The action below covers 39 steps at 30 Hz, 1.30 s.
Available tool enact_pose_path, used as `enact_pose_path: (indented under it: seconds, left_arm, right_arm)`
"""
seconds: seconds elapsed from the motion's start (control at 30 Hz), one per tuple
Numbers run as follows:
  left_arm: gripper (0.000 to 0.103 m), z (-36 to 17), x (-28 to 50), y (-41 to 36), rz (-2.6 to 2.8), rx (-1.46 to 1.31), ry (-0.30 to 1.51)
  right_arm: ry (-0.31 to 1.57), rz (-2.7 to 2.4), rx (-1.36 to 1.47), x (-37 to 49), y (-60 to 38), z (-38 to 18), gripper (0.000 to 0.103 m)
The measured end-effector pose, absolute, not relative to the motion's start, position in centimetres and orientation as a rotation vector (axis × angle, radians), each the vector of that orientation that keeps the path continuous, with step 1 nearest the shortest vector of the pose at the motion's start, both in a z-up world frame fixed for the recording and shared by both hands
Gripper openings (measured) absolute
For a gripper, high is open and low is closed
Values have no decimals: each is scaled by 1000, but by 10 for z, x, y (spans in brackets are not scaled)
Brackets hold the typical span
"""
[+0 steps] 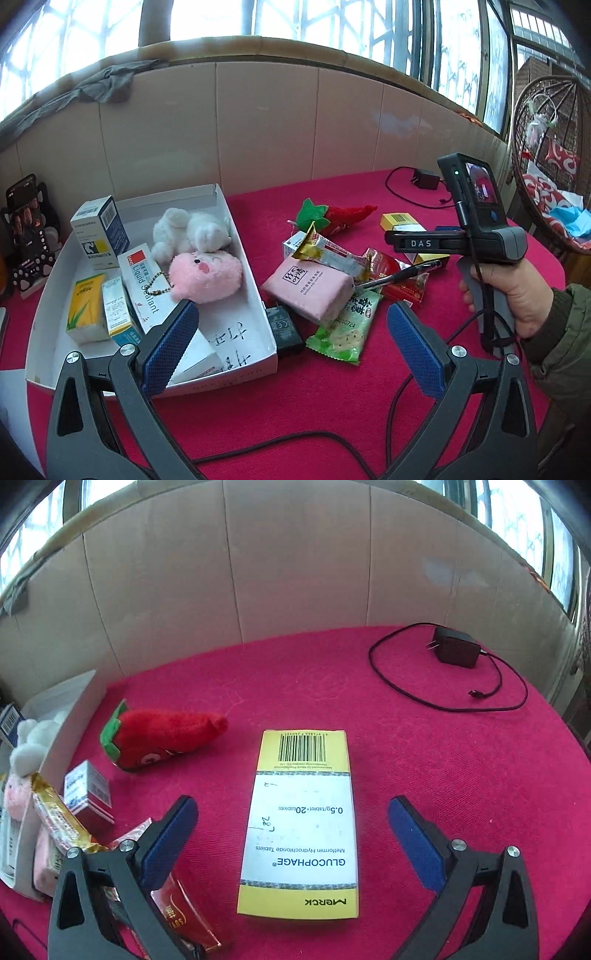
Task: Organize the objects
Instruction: 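Grasp the yellow Glucophage box with the right gripper while the left grasps the pink tissue pack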
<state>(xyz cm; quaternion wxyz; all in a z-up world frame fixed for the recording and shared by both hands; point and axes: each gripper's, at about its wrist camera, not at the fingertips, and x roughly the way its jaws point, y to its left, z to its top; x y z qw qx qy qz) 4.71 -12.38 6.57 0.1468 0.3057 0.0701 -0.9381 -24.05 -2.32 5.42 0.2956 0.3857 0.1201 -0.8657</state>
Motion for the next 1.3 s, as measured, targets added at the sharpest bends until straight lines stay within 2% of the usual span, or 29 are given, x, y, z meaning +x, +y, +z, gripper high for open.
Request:
enact_pose_path:
  seconds: [0.13, 0.17, 0.2, 0.23, 0.5, 0.7, 0.83, 0.93, 1.0, 1.03, 1.07, 1.1, 1.2, 1.3]
  left_arm:
    - [103, 62, 22, -122, -2696, 972, 78]
    - [103, 61, 15, -122, -2704, 996, 50]
    - [103, 60, 8, -122, -2718, 1022, 27]
    - [103, 58, 1, -123, -2728, 1054, 11]
    - [103, 46, -42, -135, -2789, 1233, -88]
    - [103, 32, -61, -144, -2758, 1372, -50]
    - [103, 19, -70, -136, -2733, 1485, -144]
    - [102, 16, -71, -133, -2748, 1514, -129]
    - [96, 16, -68, -134, -2763, 1506, -95]
    - [89, 16, -66, -134, -2772, 1507, -81]
    - [76, 17, -64, -133, -2782, 1507, -75]
    - [71, 17, -61, -133, -2789, 1510, -67]
    - [68, 19, -53, -124, -2837, 1518, -54]
    - [62, 22, -44, -110, -2843, 1477, -127]
  right_arm:
    - [313, -2263, 1101, -248, -19, 45, 83]
    - [331, -2265, 1093, -247, -17, 46, 76]
    - [366, -2274, 1081, -246, -14, 46, 61]
    - [378, -2268, 1068, -244, -10, 46, 56]
    - [209, -2191, 1075, -240, 25, 47, 56]
    - [190, -2184, 1075, -236, 30, 48, 56]
    - [147, -2168, 1081, -249, 30, 46, 56]
    - [129, -2162, 1082, -251, 32, 46, 56]
    - [122, -2160, 1083, -252, 32, 46, 56]
    - [119, -2158, 1083, -253, 32, 46, 56]
    - [117, -2158, 1083, -253, 32, 46, 56]
    - [115, -2157, 1084, -253, 32, 46, 56]
    - [114, -2157, 1084, -253, 31, 46, 56]
    - [111, -2157, 1084, -254, 31, 46, 56]
